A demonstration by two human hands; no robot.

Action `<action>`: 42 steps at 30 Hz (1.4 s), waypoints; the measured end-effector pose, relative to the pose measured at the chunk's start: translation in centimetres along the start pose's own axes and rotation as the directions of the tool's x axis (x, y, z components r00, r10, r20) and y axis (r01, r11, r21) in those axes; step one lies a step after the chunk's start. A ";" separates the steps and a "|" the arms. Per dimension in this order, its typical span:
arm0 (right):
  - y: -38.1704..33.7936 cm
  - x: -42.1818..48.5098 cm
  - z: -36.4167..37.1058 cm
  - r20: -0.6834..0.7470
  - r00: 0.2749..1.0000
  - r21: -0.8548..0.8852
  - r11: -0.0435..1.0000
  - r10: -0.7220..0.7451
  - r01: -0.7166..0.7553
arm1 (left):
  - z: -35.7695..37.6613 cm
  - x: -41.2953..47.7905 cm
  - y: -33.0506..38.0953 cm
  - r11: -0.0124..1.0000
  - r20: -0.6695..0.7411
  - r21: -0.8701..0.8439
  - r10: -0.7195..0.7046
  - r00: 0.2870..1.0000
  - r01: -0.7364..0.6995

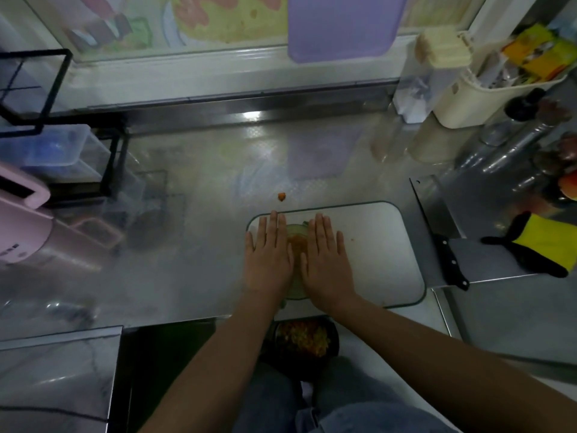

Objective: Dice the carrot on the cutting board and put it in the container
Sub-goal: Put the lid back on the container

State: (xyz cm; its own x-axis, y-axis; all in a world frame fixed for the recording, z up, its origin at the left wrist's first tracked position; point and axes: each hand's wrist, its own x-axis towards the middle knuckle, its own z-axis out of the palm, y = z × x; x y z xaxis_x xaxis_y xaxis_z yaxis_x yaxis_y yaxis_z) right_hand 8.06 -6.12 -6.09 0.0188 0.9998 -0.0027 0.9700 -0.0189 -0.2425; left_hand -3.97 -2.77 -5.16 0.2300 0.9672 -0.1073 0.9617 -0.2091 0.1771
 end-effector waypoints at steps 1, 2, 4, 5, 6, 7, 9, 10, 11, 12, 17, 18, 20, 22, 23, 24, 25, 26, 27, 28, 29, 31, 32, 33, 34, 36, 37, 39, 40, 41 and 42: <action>0.0 0.0 0.0 0.014 1.000 0.012 1.000 -0.001 0.000 | 0.2 0.0 0.0 1.000 0.003 0.003 0.004 1.000 -0.004; 0.1 0.0 0.0 0.028 1.000 0.021 1.000 -0.002 0.001 | 0.3 0.0 -0.1 1.000 0.008 0.005 0.005 1.000 -0.005; 0.3 0.1 -0.2 0.056 0.998 0.061 0.998 -0.013 0.010 | 0.0 0.0 -0.1 1.000 -0.003 -0.016 0.003 1.000 -0.003; 0.5 0.1 -0.4 0.072 0.997 0.096 0.995 -0.030 0.023 | -0.1 0.0 -0.1 0.999 -0.004 -0.044 -0.008 1.000 0.008; 0.7 0.2 -0.6 0.091 0.995 0.134 0.990 -0.047 0.034 | -0.3 -0.1 -0.2 0.997 0.004 -0.079 -0.022 1.000 0.022; 1.0 0.3 -1.0 0.114 0.991 0.190 0.981 -0.063 0.040 | -0.3 -0.3 -0.2 0.990 0.008 -0.131 -0.044 0.999 0.045; 1.4 0.5 -2.3 0.142 0.987 0.349 0.937 -0.080 0.026 | -0.6 -1.1 -0.4 0.947 0.002 -0.301 -0.116 0.993 0.111; 1.7 0.7 -2.9 0.132 0.989 0.402 0.916 -0.068 0.010 | -0.8 -1.7 -0.5 0.909 -0.002 -0.392 -0.155 0.988 0.142; 1.9 1.0 -3.4 0.116 0.992 0.432 0.902 -0.039 -0.015 | -1.1 -2.4 -0.5 0.865 -0.012 -0.473 -0.193 0.981 0.164; 2.2 1.3 -3.8 0.111 0.994 0.454 0.889 0.002 -0.052 | -1.2 -2.9 -0.5 0.822 -0.022 -0.539 -0.233 0.972 0.185; 2.2 2.9 -3.7 0.187 0.979 0.464 0.872 0.075 -0.156 | -1.3 -2.7 0.0 0.700 0.030 -0.649 -0.367 0.930 0.297; 2.0 3.0 -3.5 0.197 0.979 0.460 0.876 0.056 -0.143 | -1.2 -2.5 0.2 0.691 0.052 -0.651 -0.374 0.926 0.315; 1.4 3.1 -2.8 0.207 0.978 0.471 0.873 0.033 -0.129 | -0.8 -2.0 0.4 0.664 0.086 -0.661 -0.396 0.914 0.349; 1.0 3.1 -2.2 0.204 0.978 0.486 0.864 0.036 -0.134 | -0.5 -1.8 0.4 0.636 0.103 -0.674 -0.423 0.900 0.376; 0.8 3.0 -1.9 0.194 0.980 0.489 0.862 0.043 -0.134 | -0.5 -1.8 0.2 0.627 0.108 -0.677 -0.434 0.895 0.386; 0.8 3.0 -1.7 0.178 0.983 0.491 0.861 0.048 -0.131 | -0.5 -1.7 0.1 0.621 0.110 -0.679 -0.441 0.891 0.391; 0.8 2.9 -1.6 0.160 0.986 0.494 0.860 0.052 -0.126 | -0.5 -1.7 -0.1 0.620 0.108 -0.678 -0.446 0.888 0.394; 0.8 2.8 -1.5 0.144 0.988 0.498 0.859 0.053 -0.119 | -0.5 -1.7 -0.4 0.626 0.104 -0.673 -0.448 0.888 0.395; 0.8 2.8 -1.5 0.129 0.990 0.501 0.858 0.052 -0.110 | -0.5 -1.7 -0.5 0.633 0.101 -0.666 -0.447 0.889 0.394; 0.8 2.8 -1.5 0.117 0.992 0.506 0.856 0.048 -0.101 | -0.5 -1.6 -0.7 0.639 0.097 -0.661 -0.446 0.890 0.392; 0.8 2.7 -1.5 0.109 0.993 0.513 0.853 0.045 -0.095 | -0.5 -1.6 -0.7 0.641 0.095 -0.659 -0.447 0.889 0.393; 0.7 2.7 -1.6 0.105 0.993 0.535 0.839 0.048 -0.097 | -0.5 -1.6 -0.6 0.641 0.091 -0.658 -0.455 0.886 0.396; 0.8 2.6 -1.8 0.101 0.993 0.552 0.828 0.057 -0.104 | -0.5 -1.7 -0.6 0.636 0.091 -0.664 -0.455 0.886 0.394; 0.8 2.6 -1.8 0.088 0.993 0.563 0.819 0.075 -0.112 | -0.5 -1.7 -0.5 0.624 0.098 -0.675 -0.452 0.887 0.393; 0.9 2.5 -1.9 0.069 0.993 0.562 0.818 0.097 -0.119 | -0.6 -1.7 -0.4 0.605 0.111 -0.692 -0.450 0.886 0.394; 1.0 2.4 -1.9 0.050 0.989 0.542 0.828 0.140 -0.145 | -0.7 -1.7 -0.4 0.561 0.139 -0.724 -0.452 0.881 0.402; 1.0 2.2 -1.8 0.056 0.986 0.540 0.826 0.155 -0.161 | -0.8 -1.7 -0.4 0.549 0.146 -0.731 -0.453 0.879 0.405; 0.8 2.1 -1.5 0.082 0.983 0.556 0.811 0.166 -0.183 | -0.8 -1.7 -0.4 0.548 0.151 -0.731 -0.452 0.879 0.407; 0.7 2.1 -1.4 0.089 0.982 0.564 0.804 0.168 -0.189 | -0.8 -1.7 -0.4 0.551 0.150 -0.728 -0.452 0.879 0.407; 0.7 2.1 -1.2 0.094 0.980 0.569 0.799 0.174 -0.196 | -0.8 -1.7 -0.4 0.554 0.148 -0.726 -0.454 0.879 0.408; 0.8 2.1 -1.1 0.096 0.979 0.574 0.794 0.178 -0.200 | -0.8 -1.7 -0.4 0.557 0.145 -0.724 -0.453 0.880 0.406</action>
State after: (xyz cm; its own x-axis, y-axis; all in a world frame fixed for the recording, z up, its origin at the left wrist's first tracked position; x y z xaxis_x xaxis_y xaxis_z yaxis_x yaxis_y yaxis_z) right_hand 9.10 -4.02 -5.24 0.1678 0.9760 -0.1388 0.6274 -0.2143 -0.7486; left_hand -4.88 -4.20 -4.24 -0.2116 0.9246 -0.3169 0.5211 0.3810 0.7637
